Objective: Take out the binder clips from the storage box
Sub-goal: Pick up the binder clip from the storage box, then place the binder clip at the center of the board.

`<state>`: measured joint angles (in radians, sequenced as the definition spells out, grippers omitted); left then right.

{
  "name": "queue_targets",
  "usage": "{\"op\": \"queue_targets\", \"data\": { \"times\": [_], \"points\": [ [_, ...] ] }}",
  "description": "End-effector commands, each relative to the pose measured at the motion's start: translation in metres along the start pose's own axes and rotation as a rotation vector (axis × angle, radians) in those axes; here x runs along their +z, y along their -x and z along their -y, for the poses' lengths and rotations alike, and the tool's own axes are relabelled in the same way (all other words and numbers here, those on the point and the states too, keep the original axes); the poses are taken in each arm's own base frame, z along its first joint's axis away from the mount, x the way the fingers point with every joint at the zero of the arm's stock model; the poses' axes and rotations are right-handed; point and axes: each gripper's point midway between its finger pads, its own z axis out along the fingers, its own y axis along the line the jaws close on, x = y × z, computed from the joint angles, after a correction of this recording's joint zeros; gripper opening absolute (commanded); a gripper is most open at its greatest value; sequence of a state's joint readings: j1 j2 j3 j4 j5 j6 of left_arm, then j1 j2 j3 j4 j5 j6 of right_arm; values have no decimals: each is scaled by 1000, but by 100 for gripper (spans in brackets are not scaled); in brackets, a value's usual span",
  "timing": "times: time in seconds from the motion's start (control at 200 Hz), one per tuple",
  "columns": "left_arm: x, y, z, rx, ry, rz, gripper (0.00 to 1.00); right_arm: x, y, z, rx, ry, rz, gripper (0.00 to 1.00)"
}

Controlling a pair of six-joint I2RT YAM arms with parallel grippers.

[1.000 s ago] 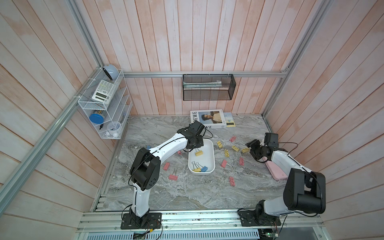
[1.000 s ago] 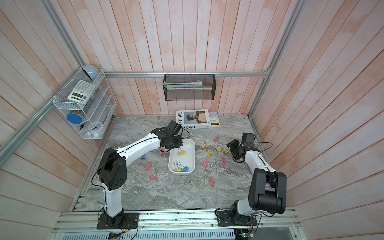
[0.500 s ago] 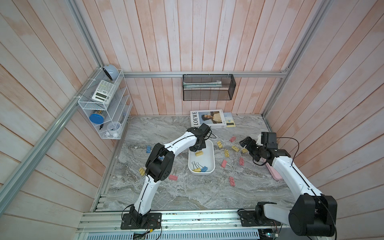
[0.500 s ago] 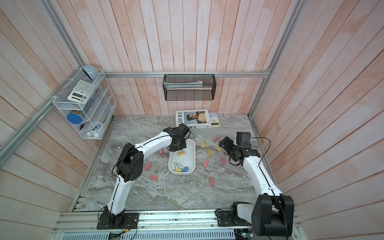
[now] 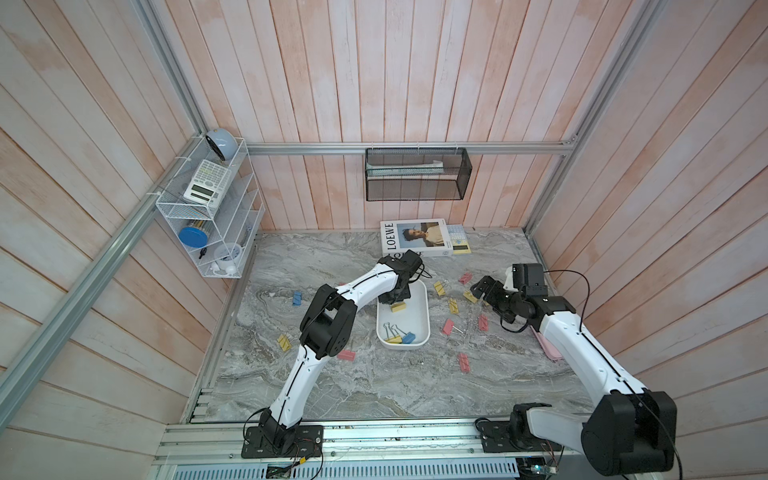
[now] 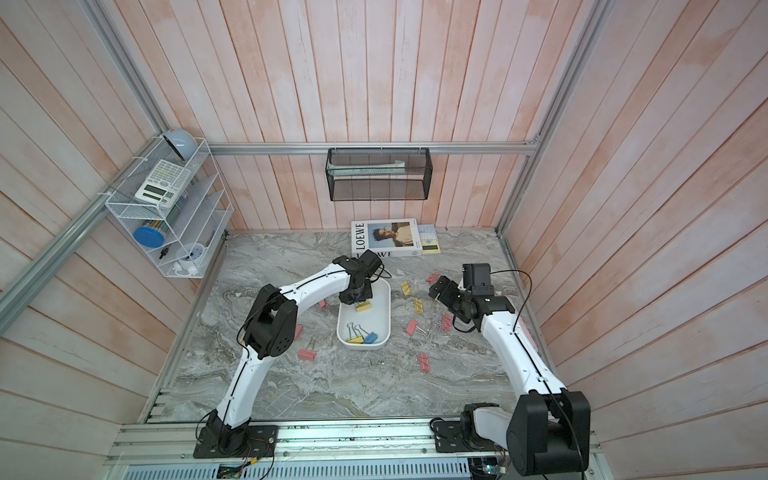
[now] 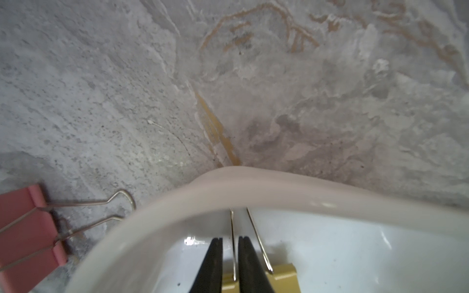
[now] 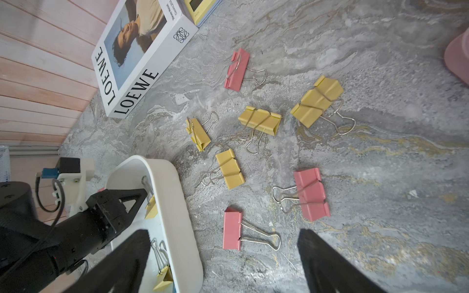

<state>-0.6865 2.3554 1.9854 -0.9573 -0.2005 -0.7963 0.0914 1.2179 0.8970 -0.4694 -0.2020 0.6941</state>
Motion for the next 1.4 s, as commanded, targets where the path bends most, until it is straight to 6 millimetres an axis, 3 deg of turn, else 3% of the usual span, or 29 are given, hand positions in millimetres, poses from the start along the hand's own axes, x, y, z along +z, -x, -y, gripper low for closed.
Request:
{"op": "queue_targets", "data": {
  "times": [0.0,0.2,0.315,0.455,0.685,0.86,1.03,1.25,1.395],
  "points": [
    [8,3,-3,2,38,7,19,-11,5,-7,-36,5,26,98],
    [18,-2,-1,-9,30,-13,18,-13,2,-9,-52,4,22,98],
    [14,-2,0,-20,23,-9,3,-13,1,-13,-70,5,21,98],
    [-14,11,1,-39,-9,43,0,-11,-3,-20,-96,8,12,98],
    [-92,32,-13,-100,-84,170,0,-3,-13,-41,-153,22,-6,98],
    [-133,30,-64,-192,-82,228,0,10,-30,-61,-241,-21,-45,98],
    [-153,8,-139,-327,-43,270,0,25,-54,-82,-351,-65,-111,98],
    [-147,-51,-241,-463,86,244,0,48,-96,-92,-442,-81,-235,97],
    [-131,-94,-283,-514,155,206,0,62,-119,-89,-491,-115,-320,84]
  ]
}}
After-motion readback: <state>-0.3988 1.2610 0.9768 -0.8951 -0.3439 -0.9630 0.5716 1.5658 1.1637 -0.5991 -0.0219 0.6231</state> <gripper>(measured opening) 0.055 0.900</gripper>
